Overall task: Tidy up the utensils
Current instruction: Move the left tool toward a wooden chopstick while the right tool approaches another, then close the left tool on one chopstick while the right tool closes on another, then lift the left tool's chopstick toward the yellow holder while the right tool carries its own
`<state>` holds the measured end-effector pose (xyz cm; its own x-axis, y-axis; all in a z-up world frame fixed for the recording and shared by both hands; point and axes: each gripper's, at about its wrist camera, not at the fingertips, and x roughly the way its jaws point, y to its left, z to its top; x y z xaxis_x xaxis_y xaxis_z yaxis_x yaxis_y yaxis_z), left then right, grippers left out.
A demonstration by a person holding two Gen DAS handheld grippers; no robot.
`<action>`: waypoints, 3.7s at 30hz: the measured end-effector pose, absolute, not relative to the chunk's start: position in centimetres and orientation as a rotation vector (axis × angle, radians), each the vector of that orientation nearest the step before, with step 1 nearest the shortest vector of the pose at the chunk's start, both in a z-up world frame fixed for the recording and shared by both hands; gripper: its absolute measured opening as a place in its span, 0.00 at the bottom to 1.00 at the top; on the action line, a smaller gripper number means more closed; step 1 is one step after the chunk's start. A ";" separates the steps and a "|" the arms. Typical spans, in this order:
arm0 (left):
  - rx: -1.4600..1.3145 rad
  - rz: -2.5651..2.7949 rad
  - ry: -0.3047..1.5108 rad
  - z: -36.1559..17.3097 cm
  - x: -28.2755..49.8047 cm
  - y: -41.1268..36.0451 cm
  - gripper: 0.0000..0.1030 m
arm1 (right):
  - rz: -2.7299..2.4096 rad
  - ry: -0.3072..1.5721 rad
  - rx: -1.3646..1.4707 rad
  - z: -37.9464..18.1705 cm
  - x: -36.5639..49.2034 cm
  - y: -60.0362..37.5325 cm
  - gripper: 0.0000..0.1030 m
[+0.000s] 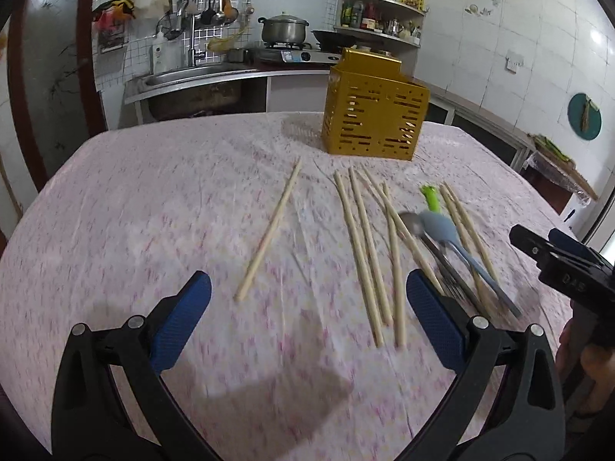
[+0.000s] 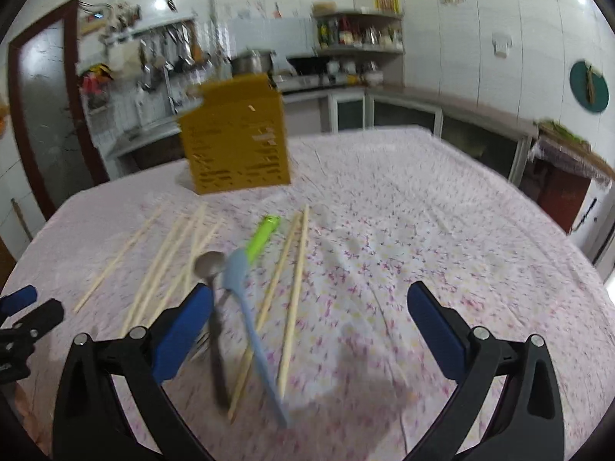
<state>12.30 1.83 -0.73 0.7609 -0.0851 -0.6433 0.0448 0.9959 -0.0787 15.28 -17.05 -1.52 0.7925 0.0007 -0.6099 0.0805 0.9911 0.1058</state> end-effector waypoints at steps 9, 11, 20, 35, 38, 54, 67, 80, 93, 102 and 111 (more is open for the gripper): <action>-0.029 -0.089 0.815 -1.1 20.9 1.4 0.95 | -0.106 0.792 0.153 -1.9 24.2 -18.0 0.96; -0.054 -0.097 0.834 -1.0 22.7 1.6 0.95 | -0.119 0.822 0.165 -2.2 26.1 -18.4 0.96; -0.035 -0.080 0.904 -1.5 29.7 0.8 0.95 | -0.132 0.851 0.148 -3.3 30.2 -18.7 0.96; -0.034 -0.046 0.923 -3.9 31.4 2.9 0.94 | -0.137 0.847 0.093 -4.9 30.0 -19.1 0.96; -0.057 -0.067 0.927 -4.1 31.7 3.2 0.92 | -0.109 0.834 0.127 -4.4 29.7 -19.6 0.96; -0.039 -0.109 0.968 -5.3 32.9 2.4 0.52 | -0.012 0.900 0.153 -5.5 30.3 -18.9 0.45; -0.015 -0.104 0.967 -5.5 33.6 1.9 0.30 | -0.047 0.920 0.092 -5.5 30.0 -17.9 0.21; -0.025 -0.104 0.967 -5.5 33.5 2.4 0.06 | -0.035 0.922 0.109 -5.4 29.7 -18.0 0.09; -0.053 -0.115 0.942 -5.0 33.1 2.7 0.04 | -0.025 0.888 0.141 -5.1 29.7 -18.4 0.08; -0.068 -0.130 0.905 -3.9 32.3 2.7 0.04 | 0.001 0.836 0.176 -4.1 29.2 -18.7 0.07; -0.081 -0.129 0.899 -3.5 32.1 2.9 0.04 | 0.007 0.825 0.183 -3.9 29.0 -18.8 0.07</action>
<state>32.14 2.92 -3.50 0.6155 -0.1455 -0.7746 0.0774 0.9892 -0.1242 29.02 -18.84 -3.92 0.6794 0.0769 -0.7297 0.0651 0.9843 0.1643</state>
